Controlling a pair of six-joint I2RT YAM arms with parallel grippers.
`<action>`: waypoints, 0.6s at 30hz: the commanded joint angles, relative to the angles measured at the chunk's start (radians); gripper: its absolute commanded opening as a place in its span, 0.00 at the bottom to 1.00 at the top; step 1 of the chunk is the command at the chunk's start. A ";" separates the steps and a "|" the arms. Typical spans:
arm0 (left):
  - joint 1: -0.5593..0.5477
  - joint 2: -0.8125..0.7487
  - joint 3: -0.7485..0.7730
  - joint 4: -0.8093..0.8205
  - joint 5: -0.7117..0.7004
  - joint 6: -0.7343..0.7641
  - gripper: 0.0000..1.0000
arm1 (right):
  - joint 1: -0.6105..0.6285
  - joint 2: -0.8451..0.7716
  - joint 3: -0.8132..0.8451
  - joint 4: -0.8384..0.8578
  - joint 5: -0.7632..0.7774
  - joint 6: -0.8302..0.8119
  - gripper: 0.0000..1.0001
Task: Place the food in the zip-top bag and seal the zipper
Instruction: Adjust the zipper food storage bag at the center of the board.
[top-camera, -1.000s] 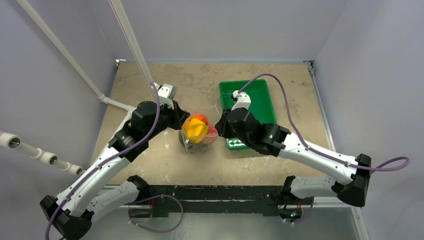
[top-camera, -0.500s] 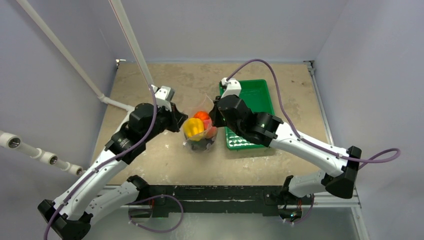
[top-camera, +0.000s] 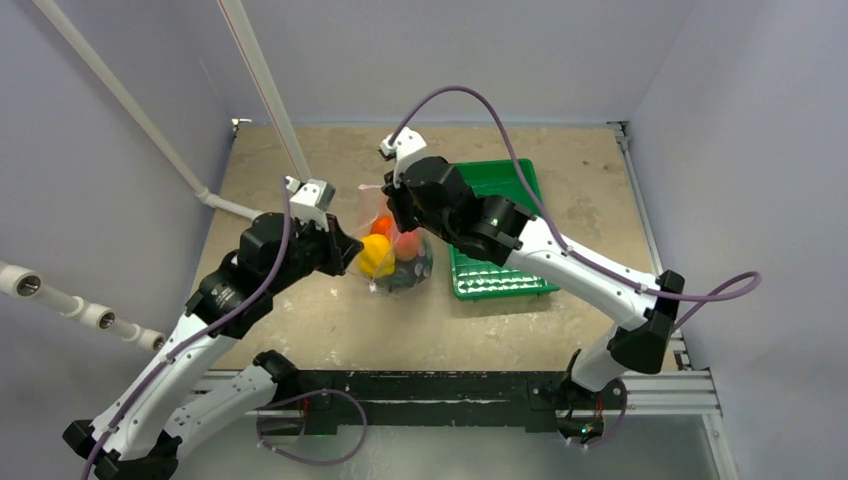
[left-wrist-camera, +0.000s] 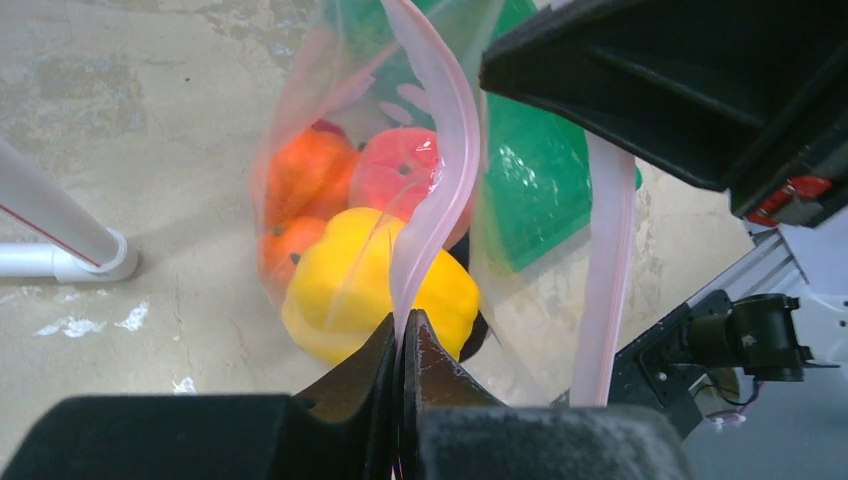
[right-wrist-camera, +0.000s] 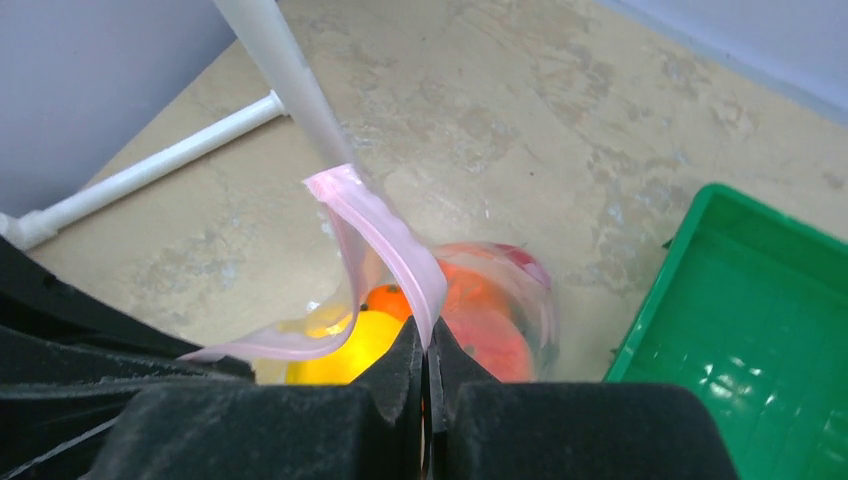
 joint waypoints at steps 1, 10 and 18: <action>0.002 -0.032 0.048 -0.035 0.019 -0.086 0.00 | -0.033 0.024 0.119 0.039 -0.098 -0.208 0.00; 0.003 -0.112 -0.034 0.041 0.011 -0.253 0.00 | -0.110 0.092 0.110 0.144 -0.262 -0.403 0.00; 0.003 -0.148 -0.154 0.135 -0.021 -0.361 0.00 | -0.111 0.073 0.005 0.264 -0.282 -0.394 0.14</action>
